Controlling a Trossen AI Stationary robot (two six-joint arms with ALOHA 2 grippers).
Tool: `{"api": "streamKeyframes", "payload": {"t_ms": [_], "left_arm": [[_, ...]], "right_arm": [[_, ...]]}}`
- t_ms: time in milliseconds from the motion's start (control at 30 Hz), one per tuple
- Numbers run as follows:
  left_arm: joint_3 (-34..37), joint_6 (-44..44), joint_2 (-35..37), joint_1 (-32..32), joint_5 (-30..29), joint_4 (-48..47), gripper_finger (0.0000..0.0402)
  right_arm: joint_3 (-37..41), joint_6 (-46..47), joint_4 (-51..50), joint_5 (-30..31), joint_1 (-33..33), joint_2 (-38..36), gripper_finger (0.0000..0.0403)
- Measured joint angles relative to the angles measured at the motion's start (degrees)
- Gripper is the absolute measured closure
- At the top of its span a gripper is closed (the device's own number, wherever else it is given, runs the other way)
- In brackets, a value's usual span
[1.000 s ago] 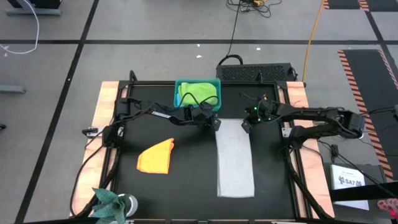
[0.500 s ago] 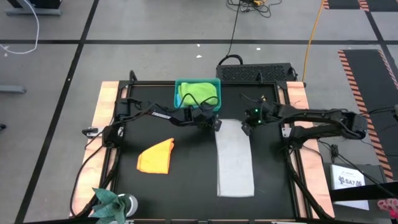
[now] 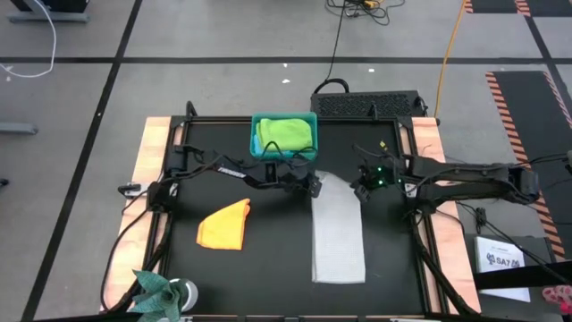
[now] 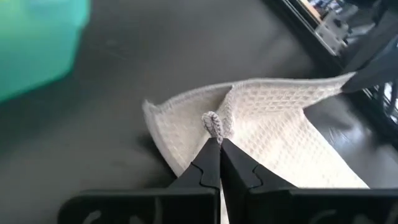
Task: Fold microfiber towels
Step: Fold the gray towel
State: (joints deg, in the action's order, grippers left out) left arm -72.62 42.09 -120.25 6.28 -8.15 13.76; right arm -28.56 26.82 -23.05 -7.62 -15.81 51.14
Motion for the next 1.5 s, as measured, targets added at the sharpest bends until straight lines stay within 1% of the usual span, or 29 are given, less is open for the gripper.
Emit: {"api": "streamKeyframes", "payload": {"t_ms": [100,300,400,633,767,967,1033,1167,1300,1500], "left_arm": [[0.0,0.1,0.0,-1.5,-0.6,0.0,0.0401],[0.0,0.4,1.0,-3.0,-1.8,0.1,0.0402],[0.0,-0.6,2.8,-3.2,-2.6,-1.5,0.0402],[0.0,-3.0,8.8,-4.8,-4.4,-6.5,0.0402],[0.0,-2.8,8.7,-7.0,-5.2,-7.4,0.0402],[0.0,1.0,7.5,-11.0,-5.6,-9.2,0.0402],[0.0,1.3,7.6,-12.2,-7.3,-9.7,0.0402],[0.0,2.5,7.6,-13.7,-8.3,-9.3,0.0401],[0.0,4.6,7.6,-15.7,-8.5,-9.3,0.0402],[0.0,7.1,7.6,-18.6,-8.5,-9.3,0.0402]], "right_arm": [[0.0,1.9,-0.1,0.0,2.9,0.0,0.0403],[0.0,6.8,0.1,-0.2,10.7,0.0,0.0403],[0.0,9.1,0.1,-1.5,14.6,0.0,0.0403],[0.0,15.1,3.0,-1.6,22.6,-0.6,0.0403],[0.0,18.1,3.4,-1.6,25.8,-0.8,0.0403],[0.0,22.7,4.8,-1.2,30.6,-0.8,0.0403],[0.0,24.3,5.7,0.0,32.4,-0.7,0.0403],[0.0,28.0,7.4,1.5,36.6,1.1,0.0403],[0.0,31.4,10.7,2.1,41.3,4.7,0.0403],[0.0,36.0,18.6,3.8,47.2,10.6,0.0403]]}}
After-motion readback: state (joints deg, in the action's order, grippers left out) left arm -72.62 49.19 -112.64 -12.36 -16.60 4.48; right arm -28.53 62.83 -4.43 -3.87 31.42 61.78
